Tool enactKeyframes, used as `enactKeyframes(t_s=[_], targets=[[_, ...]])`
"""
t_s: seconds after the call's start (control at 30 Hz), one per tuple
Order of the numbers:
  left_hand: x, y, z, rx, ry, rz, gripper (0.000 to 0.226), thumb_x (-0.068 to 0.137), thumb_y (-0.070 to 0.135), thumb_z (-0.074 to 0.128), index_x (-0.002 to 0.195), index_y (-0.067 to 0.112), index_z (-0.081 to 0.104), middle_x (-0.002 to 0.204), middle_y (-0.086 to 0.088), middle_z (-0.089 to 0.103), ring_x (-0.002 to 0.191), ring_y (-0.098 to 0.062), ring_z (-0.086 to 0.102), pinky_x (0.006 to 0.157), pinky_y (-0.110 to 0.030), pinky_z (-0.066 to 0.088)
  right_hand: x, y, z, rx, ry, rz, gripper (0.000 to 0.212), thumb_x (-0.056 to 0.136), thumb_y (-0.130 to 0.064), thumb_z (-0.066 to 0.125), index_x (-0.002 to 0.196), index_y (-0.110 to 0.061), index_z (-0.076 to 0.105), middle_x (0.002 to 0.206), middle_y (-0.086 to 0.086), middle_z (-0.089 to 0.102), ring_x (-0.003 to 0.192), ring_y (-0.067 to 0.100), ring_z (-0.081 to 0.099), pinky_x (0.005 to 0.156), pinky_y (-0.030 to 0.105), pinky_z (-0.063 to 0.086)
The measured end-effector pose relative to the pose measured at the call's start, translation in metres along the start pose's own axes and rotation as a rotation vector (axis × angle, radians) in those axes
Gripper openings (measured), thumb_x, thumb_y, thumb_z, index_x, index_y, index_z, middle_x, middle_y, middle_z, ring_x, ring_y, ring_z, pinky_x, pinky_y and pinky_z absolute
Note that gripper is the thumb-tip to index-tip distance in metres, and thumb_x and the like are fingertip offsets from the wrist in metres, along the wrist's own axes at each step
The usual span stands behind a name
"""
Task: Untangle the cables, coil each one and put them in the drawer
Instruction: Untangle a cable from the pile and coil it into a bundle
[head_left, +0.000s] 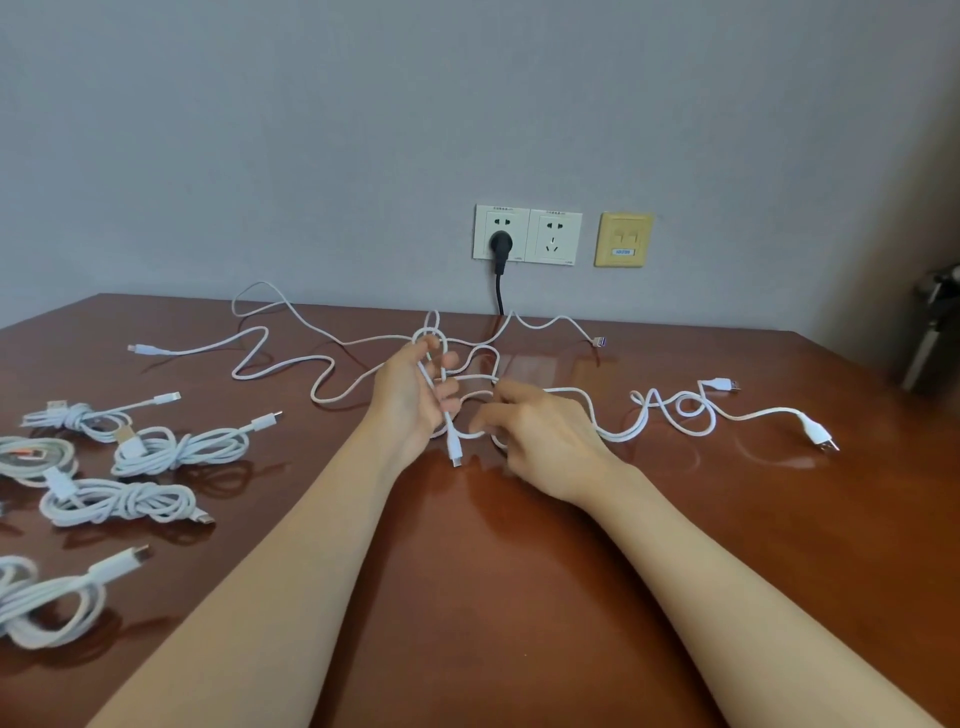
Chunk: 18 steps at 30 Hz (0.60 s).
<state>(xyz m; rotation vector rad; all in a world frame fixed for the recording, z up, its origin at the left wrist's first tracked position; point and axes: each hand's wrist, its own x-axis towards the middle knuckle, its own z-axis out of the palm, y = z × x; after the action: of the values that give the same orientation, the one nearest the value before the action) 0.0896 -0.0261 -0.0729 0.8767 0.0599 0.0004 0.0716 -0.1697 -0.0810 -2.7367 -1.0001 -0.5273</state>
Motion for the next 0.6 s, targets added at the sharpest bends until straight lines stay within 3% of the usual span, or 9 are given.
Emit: enactKeyframes(t_s=[0.13,0.23,0.3,0.37,0.47,0.53,0.6], targets=[[0.003,0.003,-0.003,0.031,-0.021,0.003,0.029,0.099,0.015,0.029,0.073,0.020,0.041,0.054,0.006,0.041,0.029,-0.004,0.019,0.029,-0.014,0.013,-0.001,-0.002,-0.002,0.093,-0.013,0.075,0.016,0.094,-0.023,0.048,0.102,-0.021,0.061,0.090,0.000,0.061,0.087,0.026,0.055,0.068,0.032,0.036],[0.004,0.004,-0.003,0.044,0.006,-0.002,0.029,0.099,0.013,0.028,0.073,0.019,0.041,0.058,0.004,0.037,0.028,-0.004,0.018,0.027,-0.014,0.012,-0.002,0.002,-0.009,0.202,0.109,0.248,0.014,0.089,-0.038,0.056,0.081,-0.027,0.058,0.069,-0.008,0.057,0.071,0.012,0.048,0.068,0.028,0.033],[0.005,0.003,-0.003,0.065,0.024,-0.001,0.029,0.099,0.013,0.028,0.073,0.018,0.041,0.055,0.004,0.038,0.027,-0.004,0.018,0.027,-0.013,0.012,-0.002,0.007,-0.011,0.449,0.150,0.314,0.020,0.086,-0.028,0.062,0.067,-0.028,0.056,0.052,-0.015,0.052,0.056,0.001,0.045,0.061,0.024,0.032],[0.005,0.003,-0.003,0.094,0.039,-0.001,0.028,0.099,0.014,0.029,0.074,0.017,0.042,0.054,0.004,0.039,0.027,-0.004,0.017,0.026,-0.013,0.013,-0.003,0.008,-0.013,0.719,0.117,0.304,0.025,0.086,-0.014,0.063,0.064,-0.025,0.059,0.039,-0.014,0.042,0.043,0.001,0.039,0.051,0.016,0.028],[0.005,0.002,-0.004,0.203,0.037,-0.009,0.029,0.101,0.023,0.028,0.076,0.017,0.043,0.063,0.003,0.036,0.027,-0.003,0.017,0.027,-0.013,0.013,-0.002,0.006,-0.012,0.772,0.126,0.277,0.024,0.085,-0.013,0.065,0.064,-0.024,0.061,0.045,-0.007,0.047,0.044,0.003,0.036,0.049,0.014,0.028],[0.003,-0.002,-0.001,0.294,0.023,-0.025,0.036,0.102,0.036,0.025,0.078,0.017,0.044,0.064,0.002,0.036,0.027,-0.003,0.018,0.028,-0.010,0.013,0.001,0.004,-0.009,0.757,0.187,0.279,0.024,0.084,-0.016,0.067,0.063,-0.028,0.063,0.056,0.009,0.055,0.051,0.006,0.041,0.053,0.015,0.033],[0.000,-0.007,0.006,0.369,-0.012,-0.048,0.044,0.101,0.046,0.023,0.079,0.016,0.047,0.062,0.001,0.039,0.026,-0.003,0.019,0.030,-0.008,0.013,0.003,0.003,-0.009,0.772,0.259,0.285,0.025,0.083,-0.016,0.068,0.064,-0.031,0.063,0.060,0.001,0.059,0.054,0.003,0.045,0.058,0.015,0.036]])
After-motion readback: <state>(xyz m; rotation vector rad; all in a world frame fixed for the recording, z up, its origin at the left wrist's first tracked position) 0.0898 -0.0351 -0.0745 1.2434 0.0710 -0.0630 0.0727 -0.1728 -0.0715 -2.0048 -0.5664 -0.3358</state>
